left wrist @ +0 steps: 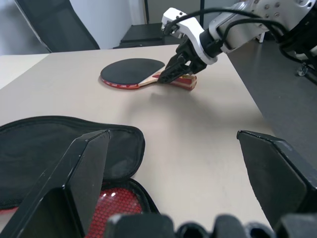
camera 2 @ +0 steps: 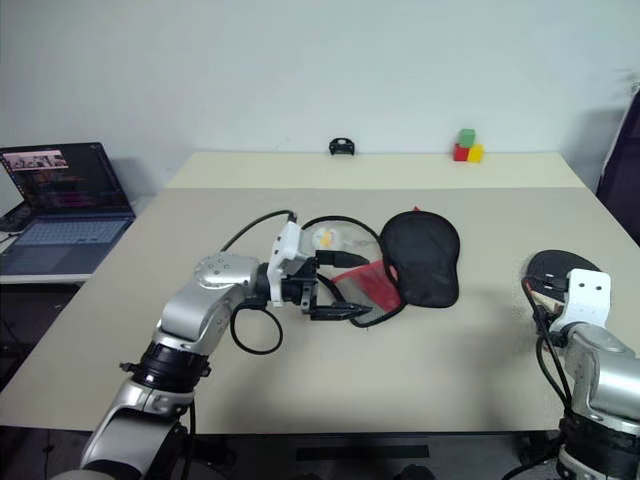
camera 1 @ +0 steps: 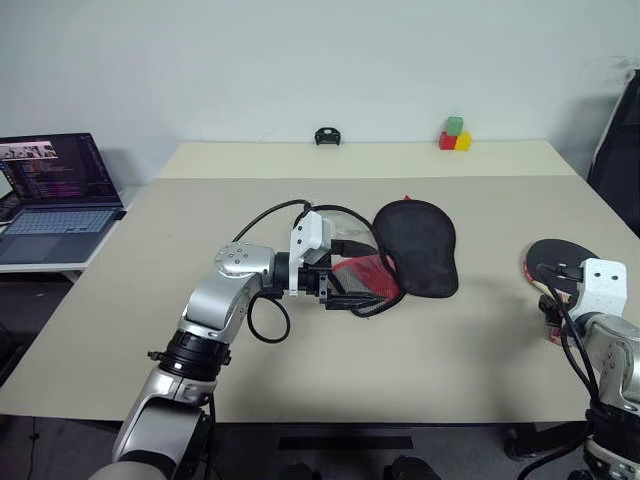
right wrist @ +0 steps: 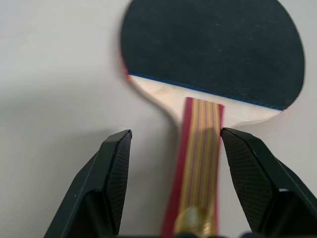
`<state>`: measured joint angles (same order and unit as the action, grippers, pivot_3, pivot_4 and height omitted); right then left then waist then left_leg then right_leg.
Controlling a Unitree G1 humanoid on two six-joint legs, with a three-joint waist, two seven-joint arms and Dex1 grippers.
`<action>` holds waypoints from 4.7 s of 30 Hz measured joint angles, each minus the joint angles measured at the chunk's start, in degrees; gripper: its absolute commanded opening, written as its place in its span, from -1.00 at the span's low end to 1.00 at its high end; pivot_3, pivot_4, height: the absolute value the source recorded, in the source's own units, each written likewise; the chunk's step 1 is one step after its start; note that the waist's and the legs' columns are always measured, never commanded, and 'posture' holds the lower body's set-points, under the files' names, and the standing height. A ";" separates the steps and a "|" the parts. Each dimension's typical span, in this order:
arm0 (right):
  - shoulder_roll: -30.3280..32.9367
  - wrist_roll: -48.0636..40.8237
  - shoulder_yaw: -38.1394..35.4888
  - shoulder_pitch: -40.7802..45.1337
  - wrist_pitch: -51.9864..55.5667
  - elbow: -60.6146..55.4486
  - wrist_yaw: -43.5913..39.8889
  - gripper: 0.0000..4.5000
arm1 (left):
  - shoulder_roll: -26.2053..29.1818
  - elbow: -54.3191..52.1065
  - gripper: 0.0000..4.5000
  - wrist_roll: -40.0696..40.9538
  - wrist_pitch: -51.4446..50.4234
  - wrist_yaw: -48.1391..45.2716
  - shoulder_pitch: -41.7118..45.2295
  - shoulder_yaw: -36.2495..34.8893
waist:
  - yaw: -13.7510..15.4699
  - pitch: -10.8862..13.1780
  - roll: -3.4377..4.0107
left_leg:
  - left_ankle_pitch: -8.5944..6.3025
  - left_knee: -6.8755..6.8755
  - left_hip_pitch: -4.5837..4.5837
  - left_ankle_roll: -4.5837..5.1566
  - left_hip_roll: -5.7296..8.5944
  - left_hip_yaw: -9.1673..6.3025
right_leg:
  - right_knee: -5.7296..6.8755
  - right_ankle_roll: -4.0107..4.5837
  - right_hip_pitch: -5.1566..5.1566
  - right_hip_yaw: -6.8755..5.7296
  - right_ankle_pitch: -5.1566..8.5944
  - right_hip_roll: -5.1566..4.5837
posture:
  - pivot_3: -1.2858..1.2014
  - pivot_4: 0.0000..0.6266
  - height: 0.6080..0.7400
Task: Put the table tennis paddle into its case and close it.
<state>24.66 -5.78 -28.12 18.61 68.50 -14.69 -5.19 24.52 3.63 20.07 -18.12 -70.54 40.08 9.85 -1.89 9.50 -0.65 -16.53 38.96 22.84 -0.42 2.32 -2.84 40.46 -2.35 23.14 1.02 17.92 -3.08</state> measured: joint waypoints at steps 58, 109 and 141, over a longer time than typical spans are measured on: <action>-2.59 -3.46 -5.53 12.03 -2.77 19.50 6.39 -0.51 | 4.73 -0.68 1.00 -0.45 0.80 1.49 -3.21 -0.68 | -0.82 -0.19 -0.40 | 0.01 -0.22 -1.14 0.12 -0.06 -0.19 | -0.66 -0.08 -1.35 -0.09 -0.22 0.03 | 0.03 -0.52 1.00; -19.06 -5.51 15.42 24.62 -9.75 24.16 7.72 -0.51 | 8.14 -3.51 1.00 0.13 -1.32 4.99 -6.53 -3.44 | -1.58 0.05 0.02 | 0.29 -0.70 0.00 -0.26 -0.03 -0.03 | -0.62 -0.05 0.09 0.00 -0.23 -0.03 | 0.03 -0.52 1.00; -8.69 -16.34 16.52 21.02 -0.08 1.19 -5.66 0.91 | 7.70 0.33 1.00 -2.26 0.47 16.51 -8.96 -7.63 | -1.09 0.05 0.01 | 0.24 -0.49 0.04 -0.12 -0.02 -0.09 | -0.50 -0.05 0.10 -0.04 -0.23 -0.02 | 0.03 -0.52 1.00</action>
<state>15.96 -22.12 -11.60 39.63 68.43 -13.51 -10.85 32.22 3.96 17.81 -17.65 -54.03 31.12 2.22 -2.98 9.54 -0.64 -16.30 38.47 22.88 -0.54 2.30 -2.93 39.96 -2.40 23.24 0.98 17.69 -3.11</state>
